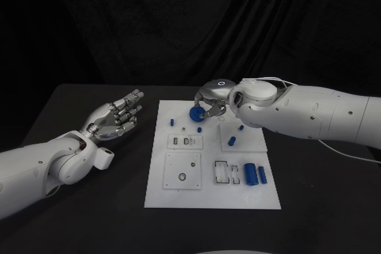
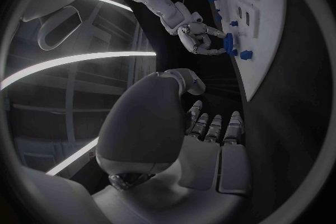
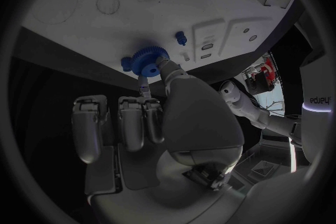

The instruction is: Assemble the parts on the task board

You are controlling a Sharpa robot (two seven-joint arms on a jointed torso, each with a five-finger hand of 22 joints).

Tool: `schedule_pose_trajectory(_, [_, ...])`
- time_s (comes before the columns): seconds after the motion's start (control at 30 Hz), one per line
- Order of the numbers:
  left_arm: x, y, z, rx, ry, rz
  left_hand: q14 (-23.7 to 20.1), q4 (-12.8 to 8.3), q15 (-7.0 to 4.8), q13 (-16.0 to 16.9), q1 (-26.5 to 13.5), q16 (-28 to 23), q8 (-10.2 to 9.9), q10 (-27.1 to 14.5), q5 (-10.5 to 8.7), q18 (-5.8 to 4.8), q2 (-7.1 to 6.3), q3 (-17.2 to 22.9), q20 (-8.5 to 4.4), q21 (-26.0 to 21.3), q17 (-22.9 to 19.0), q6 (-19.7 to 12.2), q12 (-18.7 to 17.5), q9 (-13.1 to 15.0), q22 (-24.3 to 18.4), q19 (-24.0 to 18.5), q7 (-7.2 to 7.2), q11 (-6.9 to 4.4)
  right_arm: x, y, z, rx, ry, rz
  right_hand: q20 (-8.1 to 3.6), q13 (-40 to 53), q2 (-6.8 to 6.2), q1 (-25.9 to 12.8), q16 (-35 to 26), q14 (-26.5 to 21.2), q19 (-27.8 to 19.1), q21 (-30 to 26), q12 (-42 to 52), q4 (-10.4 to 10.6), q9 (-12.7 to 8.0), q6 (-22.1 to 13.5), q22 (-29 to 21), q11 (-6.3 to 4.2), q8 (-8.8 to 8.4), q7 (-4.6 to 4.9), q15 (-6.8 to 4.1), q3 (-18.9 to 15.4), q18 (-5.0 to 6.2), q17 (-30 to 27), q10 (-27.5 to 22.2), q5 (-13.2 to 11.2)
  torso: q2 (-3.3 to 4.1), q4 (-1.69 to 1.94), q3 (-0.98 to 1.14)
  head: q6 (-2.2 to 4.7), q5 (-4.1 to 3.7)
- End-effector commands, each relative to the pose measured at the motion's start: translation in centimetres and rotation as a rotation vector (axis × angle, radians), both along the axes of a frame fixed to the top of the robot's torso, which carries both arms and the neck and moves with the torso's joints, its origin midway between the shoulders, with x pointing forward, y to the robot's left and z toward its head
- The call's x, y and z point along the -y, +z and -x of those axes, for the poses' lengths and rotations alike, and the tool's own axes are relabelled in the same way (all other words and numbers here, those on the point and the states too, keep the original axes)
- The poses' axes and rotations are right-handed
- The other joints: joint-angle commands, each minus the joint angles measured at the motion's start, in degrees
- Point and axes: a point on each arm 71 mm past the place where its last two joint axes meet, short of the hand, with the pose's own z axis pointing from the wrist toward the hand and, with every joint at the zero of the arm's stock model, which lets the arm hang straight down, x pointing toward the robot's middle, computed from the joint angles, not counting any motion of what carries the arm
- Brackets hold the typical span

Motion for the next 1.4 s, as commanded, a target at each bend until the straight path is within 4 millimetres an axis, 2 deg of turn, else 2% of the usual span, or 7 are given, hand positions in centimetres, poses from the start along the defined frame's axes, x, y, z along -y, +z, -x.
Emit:
schedule_pose_trajectory(0.03, [0.22,0.43,0.23,0.056,-0.032,0.046,-0.02,-0.23,0.45,0.1,-0.17,-0.21,-0.19,0.06,-0.27,0.95,0.23,0.01,0.33,0.24,-0.09,-0.17,-0.01,-0.03,0.06,0.13,0.01,0.3,-0.08,-0.34,-0.16,-0.01,0.0,0.015,0.03,15.1,0.01,-0.33,0.17,5.95,5.99,0.19,0.15,0.07,11.48,-0.33,15.09,0.21,4.25,0.05,0.14,0.32,-0.44,15.09,5.96,0.19,0.07,-0.01,0.03,0.08,0.01])
schedule_pose_trajectory(0.2, [0.29,0.42,0.22,0.054,-0.035,0.046,-0.02,-0.42,0.48,0.09,-0.27,-0.21,-0.17,0.03,-0.28,0.96,0.26,0.11,0.36,0.25,-0.09,-0.1,-0.02,-0.02,0.06,0.15,0.02,0.35,-0.31,-0.54,-0.32,-0.011,-0.001,0.015,0.13,15.1,-0.06,-0.43,0.17,5.95,5.99,0.19,0.15,0.02,11.23,-0.51,15.09,0.31,3.57,0.16,0.25,0.46,-0.44,15.09,5.96,0.19,0.11,0.11,0.01,-0.02,-0.08])
schedule_pose_trajectory(0.43, [0.31,0.41,0.24,0.053,-0.037,0.047,-0.02,-0.48,0.49,0.09,-0.31,-0.21,-0.17,0.05,-0.28,0.96,0.28,0.15,0.37,0.24,-0.09,-0.08,-0.02,-0.01,0.05,0.13,0.02,0.37,-0.55,-0.65,-0.39,-0.013,-0.002,0.017,0.43,15.1,-0.23,-0.68,0.17,5.95,5.52,-0.31,0.15,-0.22,10.17,-1.54,14.87,0.56,0.77,0.37,0.49,1.04,-0.27,15.09,5.96,0.18,0.03,0.01,0.0,-0.14,-0.14])
schedule_pose_trajectory(0.57, [0.41,0.42,0.32,0.05,-0.043,0.05,-0.02,-0.7,0.5,0.11,-0.41,-0.21,-0.13,0.1,-0.29,0.96,0.39,0.32,0.39,0.25,-0.09,0.1,0.0,0.01,0.07,0.17,0.02,0.38,-0.62,-0.63,-0.41,-0.01,-0.002,0.015,0.52,15.1,-0.43,-1.0,0.17,5.95,5.13,-0.72,0.15,-0.36,9.3,-2.9,14.69,0.51,-1.54,0.2,0.5,1.38,-0.13,15.09,5.96,0.17,-0.01,-0.05,0.0,-0.23,-0.07])
schedule_pose_trajectory(0.8, [0.37,0.4,0.3,0.047,-0.044,0.049,-0.02,-0.99,0.49,0.11,-0.58,-0.21,-0.13,0.11,-0.34,0.97,0.5,0.53,0.42,0.27,-0.09,0.07,0.0,0.01,0.07,0.19,0.02,0.43,-0.79,-0.62,-0.37,-0.009,0.002,0.013,0.25,15.1,-0.84,-1.62,0.17,5.95,3.91,-2.06,0.15,-0.88,5.79,-9.7,14.14,-0.01,-8.17,-0.45,0.15,2.07,0.29,15.09,5.96,0.13,-0.02,-0.11,0.0,-0.31,0.08])
schedule_pose_trajectory(0.93, [0.36,0.38,0.29,0.046,-0.044,0.048,-0.02,-0.99,0.49,0.11,-0.58,-0.21,-0.13,0.11,-0.34,0.97,0.5,0.53,0.42,0.27,-0.09,0.07,0.0,0.01,0.07,0.19,0.02,0.43,-0.84,-0.6,-0.37,-0.007,0.003,0.011,-0.04,15.1,-0.72,-1.8,0.17,5.95,2.76,-3.35,0.15,-1.17,4.24,-11.28,13.6,-0.42,-10.12,-0.96,-0.17,2.24,0.69,15.09,5.96,0.13,-0.02,-0.06,-0.01,-0.34,0.05])
schedule_pose_trajectory(1.4, [0.27,0.34,0.29,0.042,-0.043,0.046,-0.02,-1.67,0.53,0.11,-1.16,-0.21,-0.11,0.13,-0.82,0.98,0.87,1.04,0.47,0.28,-0.09,0.19,0.0,0.03,0.08,0.24,0.11,0.49,-0.35,-0.61,-0.39,-0.01,-0.01,0.014,-0.17,15.1,-0.02,-1.63,0.17,5.95,2.14,-4.07,0.15,-1.43,3.46,-11.32,13.32,-0.52,-10.82,-1.04,-0.27,2.75,0.9,15.09,5.96,0.19,-0.02,-0.06,-0.01,-0.69,0.33])
